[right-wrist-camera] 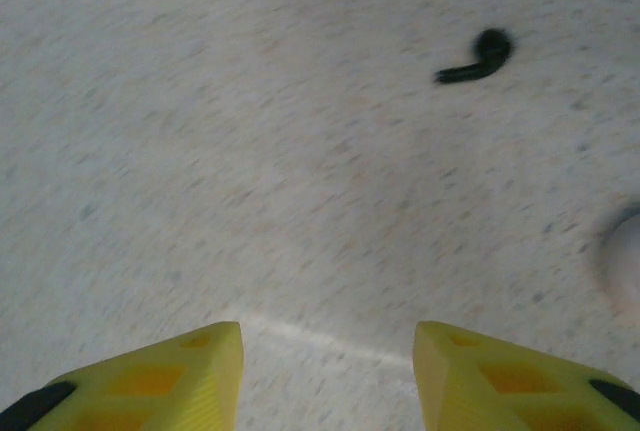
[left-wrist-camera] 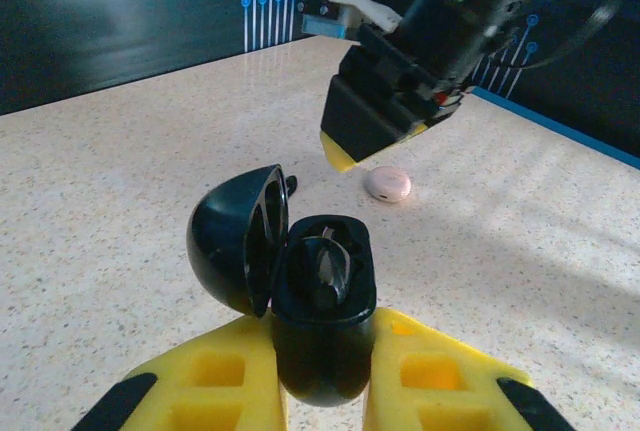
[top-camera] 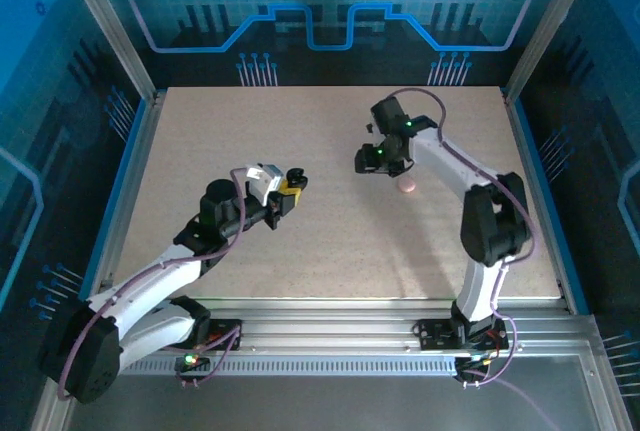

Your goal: Insert the wireless bluetooth earbuds into the charging case

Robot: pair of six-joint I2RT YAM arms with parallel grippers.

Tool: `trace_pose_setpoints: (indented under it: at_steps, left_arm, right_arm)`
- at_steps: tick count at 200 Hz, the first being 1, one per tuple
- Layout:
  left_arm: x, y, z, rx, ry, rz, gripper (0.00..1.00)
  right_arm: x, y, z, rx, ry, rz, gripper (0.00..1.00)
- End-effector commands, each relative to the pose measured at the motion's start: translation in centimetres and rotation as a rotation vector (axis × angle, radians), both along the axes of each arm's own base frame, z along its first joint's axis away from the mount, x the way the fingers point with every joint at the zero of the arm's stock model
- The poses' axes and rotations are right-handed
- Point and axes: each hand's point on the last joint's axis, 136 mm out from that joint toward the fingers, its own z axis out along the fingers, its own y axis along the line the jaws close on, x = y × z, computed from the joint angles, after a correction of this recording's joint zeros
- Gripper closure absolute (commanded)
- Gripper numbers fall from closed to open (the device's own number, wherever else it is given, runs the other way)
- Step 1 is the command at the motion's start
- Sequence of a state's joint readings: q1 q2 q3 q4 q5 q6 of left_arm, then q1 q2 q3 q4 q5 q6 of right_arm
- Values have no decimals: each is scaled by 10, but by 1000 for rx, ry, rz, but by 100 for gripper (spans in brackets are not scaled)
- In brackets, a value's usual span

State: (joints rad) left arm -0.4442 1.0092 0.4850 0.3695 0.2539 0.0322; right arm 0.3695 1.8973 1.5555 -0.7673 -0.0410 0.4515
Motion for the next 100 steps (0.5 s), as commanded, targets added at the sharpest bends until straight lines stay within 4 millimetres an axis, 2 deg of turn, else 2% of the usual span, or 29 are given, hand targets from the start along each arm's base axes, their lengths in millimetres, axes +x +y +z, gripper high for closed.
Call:
trace_pose_setpoints:
  at_steps: [1, 20, 49, 100]
  left_arm:
    - [2, 11, -5, 8, 6, 42, 95]
    - [3, 14, -8, 16, 14, 51, 95]
    - [5, 17, -11, 20, 26, 60, 95]
    - [5, 22, -14, 23, 35, 71, 95]
  right_arm:
    - [19, -26, -21, -27, 88, -163, 52]
    - [40, -33, -36, -3, 108, -238, 55]
    - [64, -29, -56, 44, 127, -289, 59]
    - [79, -22, -77, 52, 150, -293, 63]
